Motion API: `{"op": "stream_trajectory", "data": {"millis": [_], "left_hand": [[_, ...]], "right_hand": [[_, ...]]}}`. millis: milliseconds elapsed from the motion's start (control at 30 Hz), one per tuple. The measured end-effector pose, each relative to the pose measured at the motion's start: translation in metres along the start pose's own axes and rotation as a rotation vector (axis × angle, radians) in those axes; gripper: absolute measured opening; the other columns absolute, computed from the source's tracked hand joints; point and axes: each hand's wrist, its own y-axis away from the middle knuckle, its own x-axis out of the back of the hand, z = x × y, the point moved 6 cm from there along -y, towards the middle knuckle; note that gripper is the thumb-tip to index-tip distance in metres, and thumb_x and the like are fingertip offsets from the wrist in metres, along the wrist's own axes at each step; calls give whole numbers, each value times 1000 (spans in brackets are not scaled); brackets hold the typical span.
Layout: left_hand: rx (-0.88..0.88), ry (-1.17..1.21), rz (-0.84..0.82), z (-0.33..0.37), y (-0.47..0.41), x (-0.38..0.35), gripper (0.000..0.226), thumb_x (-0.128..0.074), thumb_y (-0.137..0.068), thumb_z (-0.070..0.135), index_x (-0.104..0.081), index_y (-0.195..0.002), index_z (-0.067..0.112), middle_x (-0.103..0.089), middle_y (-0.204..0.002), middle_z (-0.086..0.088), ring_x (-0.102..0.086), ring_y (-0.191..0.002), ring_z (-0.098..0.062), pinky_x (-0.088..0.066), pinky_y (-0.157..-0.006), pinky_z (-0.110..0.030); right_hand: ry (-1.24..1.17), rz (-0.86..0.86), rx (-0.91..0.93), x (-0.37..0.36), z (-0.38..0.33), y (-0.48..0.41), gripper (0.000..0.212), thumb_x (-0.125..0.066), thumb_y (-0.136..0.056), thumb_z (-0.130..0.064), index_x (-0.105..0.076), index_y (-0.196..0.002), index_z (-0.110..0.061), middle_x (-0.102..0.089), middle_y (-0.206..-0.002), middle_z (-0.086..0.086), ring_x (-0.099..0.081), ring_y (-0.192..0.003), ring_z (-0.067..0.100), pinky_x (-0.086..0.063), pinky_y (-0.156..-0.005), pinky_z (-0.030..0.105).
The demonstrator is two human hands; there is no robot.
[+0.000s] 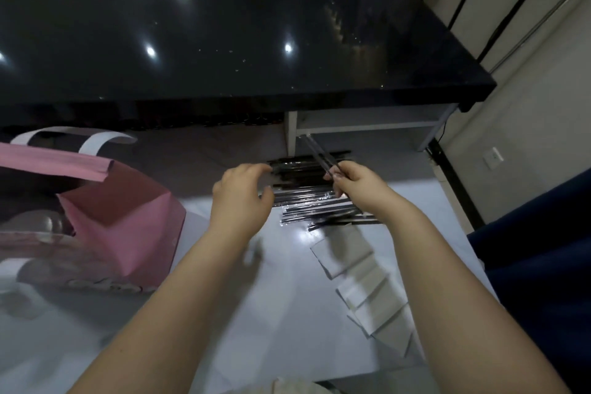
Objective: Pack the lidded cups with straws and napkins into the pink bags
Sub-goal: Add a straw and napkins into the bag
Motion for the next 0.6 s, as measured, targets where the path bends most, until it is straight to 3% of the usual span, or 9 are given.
{"op": "stream_trajectory", "data": {"millis": [67,133,200,300,367,467,600], "left_hand": [[-26,-79,-34,6,-7,15,37,-57,-88,22,-59,-125,25,-60,-124,0,-49,-118,-27,-37,-95,-39],[-37,-129,-59,11,-12,35,37,-56,-90,25,-58,-126,28,-59,-125,1,-49,-119,-27,-37,-95,-39],[-38,-150,-54,13,-16,59,37,-55,-90,28,-57,-127,29,-59,-125,1,-49,-119,-27,-37,-96,-40],[-27,-158,-23,5,-16,101,40,-56,-89,30,-56,-129,31,-60,-125,1,-52,-119,-26,-41,-97,-41],[-17,-146,12,-8,-13,132,39,-59,-88,30,-57,-127,31,-61,-122,3,-55,-116,-24,-45,-95,-41],[16,-91,64,-41,-1,179,35,-64,-86,27,-61,-120,33,-65,-109,8,-59,-106,-17,-49,-88,-37],[44,45,108,-105,20,231,29,-70,-82,25,-66,-109,35,-66,-100,14,-61,-99,-7,-52,-84,-33]], "right_hand": [[-43,-22,43,-5,-27,7,15,-52,-99,-28,-60,-95,-17,-56,-65,-13,-49,-56,-4,-40,-57,12],[-123,-66,63,-15,-58,11,20,-52,-100,-27,-60,-92,-11,-53,-57,-13,-43,-49,-3,-37,-51,11],[-230,-128,79,-26,-90,13,28,-46,-103,-27,-61,-86,-11,-49,-54,-8,-43,-49,3,-38,-53,14],[-426,-249,111,-51,-136,15,30,-41,-104,-22,-60,-86,-7,-53,-57,1,-52,-58,15,-48,-67,27],[-515,-330,144,-68,-164,17,26,-41,-103,-18,-59,-89,-6,-51,-58,4,-52,-54,16,-50,-59,28],[-477,-363,205,-94,-198,15,20,-43,-103,-17,-59,-94,-8,-43,-56,1,-40,-47,15,-39,-47,26],[-509,-353,303,-135,-248,10,20,-44,-103,-21,-58,-92,-11,-41,-57,-1,-32,-47,15,-31,-47,28]]}}
